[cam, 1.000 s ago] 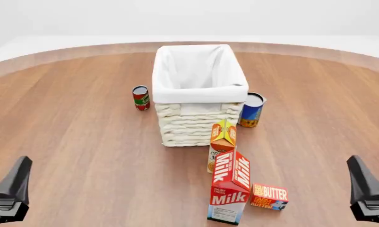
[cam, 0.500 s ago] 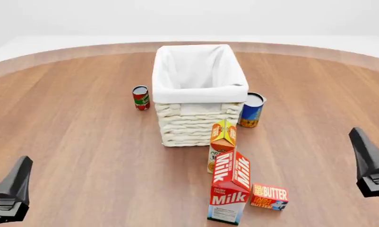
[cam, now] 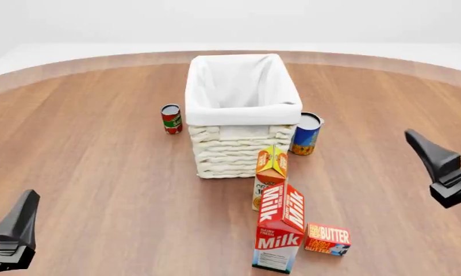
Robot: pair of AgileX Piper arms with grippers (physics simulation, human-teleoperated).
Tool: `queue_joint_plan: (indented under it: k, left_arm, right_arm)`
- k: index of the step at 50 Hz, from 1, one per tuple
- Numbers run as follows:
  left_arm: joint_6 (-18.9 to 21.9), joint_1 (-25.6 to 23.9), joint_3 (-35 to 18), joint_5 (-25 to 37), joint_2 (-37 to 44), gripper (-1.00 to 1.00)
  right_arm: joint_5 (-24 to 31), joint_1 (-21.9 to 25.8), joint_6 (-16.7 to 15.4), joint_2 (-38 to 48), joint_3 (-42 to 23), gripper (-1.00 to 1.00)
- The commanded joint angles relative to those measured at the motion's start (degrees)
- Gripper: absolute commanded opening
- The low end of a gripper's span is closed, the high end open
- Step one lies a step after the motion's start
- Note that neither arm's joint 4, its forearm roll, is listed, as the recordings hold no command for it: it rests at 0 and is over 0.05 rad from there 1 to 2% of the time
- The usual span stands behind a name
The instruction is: Pick up the butter and put it in the basket.
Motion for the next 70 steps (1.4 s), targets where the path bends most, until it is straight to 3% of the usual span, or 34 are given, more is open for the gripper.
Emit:
queue_joint_plan:
  k: [1,7,9,15,18,24,32,41,56,70]
  left_arm:
    - [0.0,0.0,0.0,0.0,0.0,1.0]
    - [0.0,0.0,0.0,0.0,0.0,1.0]
    - [0.0,0.0,0.0,0.0,0.0,1.0]
    - [0.0,0.0,0.0,0.0,0.0,1.0]
    - [0.0,0.0,0.0,0.0,0.0,1.0]
    - [0.0,0.0,0.0,0.0,0.0,1.0]
    - [0.0,0.0,0.0,0.0,0.0,1.0]
    - [0.0,0.0,0.0,0.0,0.0,1.0]
    - [0.0,0.0,0.0,0.0,0.0,1.0]
    - [0.0,0.0,0.0,0.0,0.0,1.0]
  right_arm:
    - [13.34,2.79,-3.19,6.25,-10.18,1.0]
    - [20.73,5.26,-1.33,9.32,-15.11,1.0]
    - [21.52,5.38,-4.57,8.9,-15.12,1.0]
    - [25.05,7.02,-5.0,10.5,-16.54,1.0]
    - [27.57,10.43,-5.72,10.9,-15.06,1.0]
    - [28.6,12.04,-7.19,12.2,-14.08,1.0]
    - [29.72,12.27,-11.01,13.11,-12.95,1.0]
    - [33.22,16.97,-14.91,10.48,-7.98,1.0]
    - [29.69,15.01,-21.1,10.97,-0.2,1.0]
    - [23.58,15.91,-21.31,14.85,4.51,1.0]
